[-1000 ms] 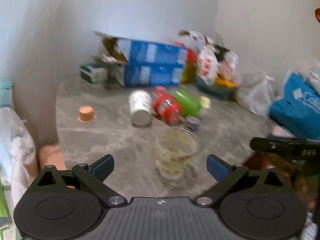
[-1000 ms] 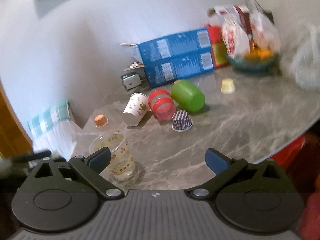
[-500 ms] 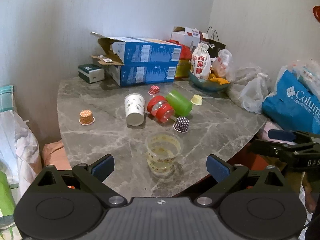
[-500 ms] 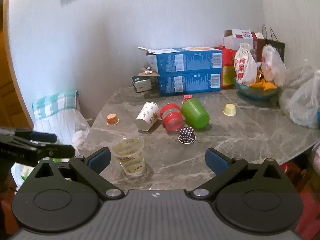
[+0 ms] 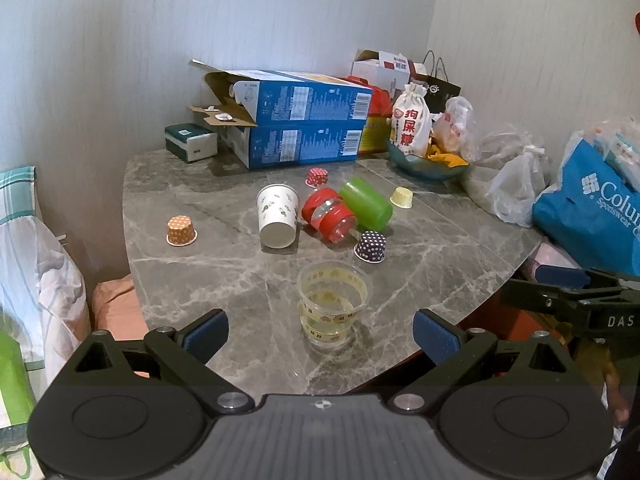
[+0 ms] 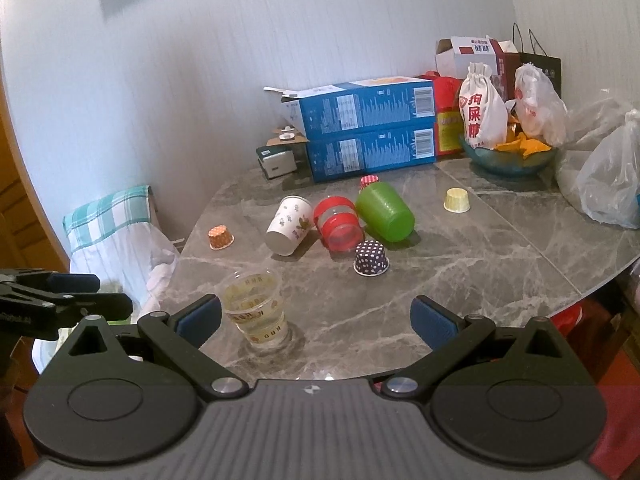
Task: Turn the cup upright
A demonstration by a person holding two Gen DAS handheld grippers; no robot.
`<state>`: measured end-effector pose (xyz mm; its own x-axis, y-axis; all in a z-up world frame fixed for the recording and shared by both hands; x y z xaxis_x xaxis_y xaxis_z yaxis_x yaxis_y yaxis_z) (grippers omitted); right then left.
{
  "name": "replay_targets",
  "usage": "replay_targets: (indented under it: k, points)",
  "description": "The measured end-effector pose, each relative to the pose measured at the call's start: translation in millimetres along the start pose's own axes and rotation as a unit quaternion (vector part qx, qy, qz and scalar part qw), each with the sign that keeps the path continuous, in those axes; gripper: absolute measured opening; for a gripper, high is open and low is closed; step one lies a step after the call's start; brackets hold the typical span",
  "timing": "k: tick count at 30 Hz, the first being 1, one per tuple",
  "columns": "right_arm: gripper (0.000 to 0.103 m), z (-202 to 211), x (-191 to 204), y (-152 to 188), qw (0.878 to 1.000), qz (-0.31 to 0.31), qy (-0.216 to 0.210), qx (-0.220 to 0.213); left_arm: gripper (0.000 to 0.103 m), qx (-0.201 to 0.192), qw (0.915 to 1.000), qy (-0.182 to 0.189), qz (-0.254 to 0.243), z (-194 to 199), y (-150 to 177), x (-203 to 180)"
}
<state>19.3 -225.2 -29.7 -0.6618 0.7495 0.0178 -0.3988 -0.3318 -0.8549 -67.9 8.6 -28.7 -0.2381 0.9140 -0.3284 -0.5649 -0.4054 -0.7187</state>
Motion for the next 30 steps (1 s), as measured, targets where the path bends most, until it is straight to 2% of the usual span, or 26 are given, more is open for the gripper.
replay_targets:
  k: [30]
  points:
    - [0.102, -4.5, -2.5, 1.6, 1.0, -0.002, -0.011, 0.008, 0.1, 0.008, 0.9999, 0.0, 0.01, -6.7, -1.5, 0.5]
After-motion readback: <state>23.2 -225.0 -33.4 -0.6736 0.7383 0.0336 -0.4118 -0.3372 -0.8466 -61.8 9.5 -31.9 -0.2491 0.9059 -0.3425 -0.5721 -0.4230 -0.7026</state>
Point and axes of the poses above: each gripper's, at about its wrist camera, not at the fingertips, and z roughly against the way its jaws point, x to its left, y to its underside, the point moved 6 cm from there along -z, roughly the way its jaws point, and after that the axes turned 15 degrees about z, right-handed, at the moved point
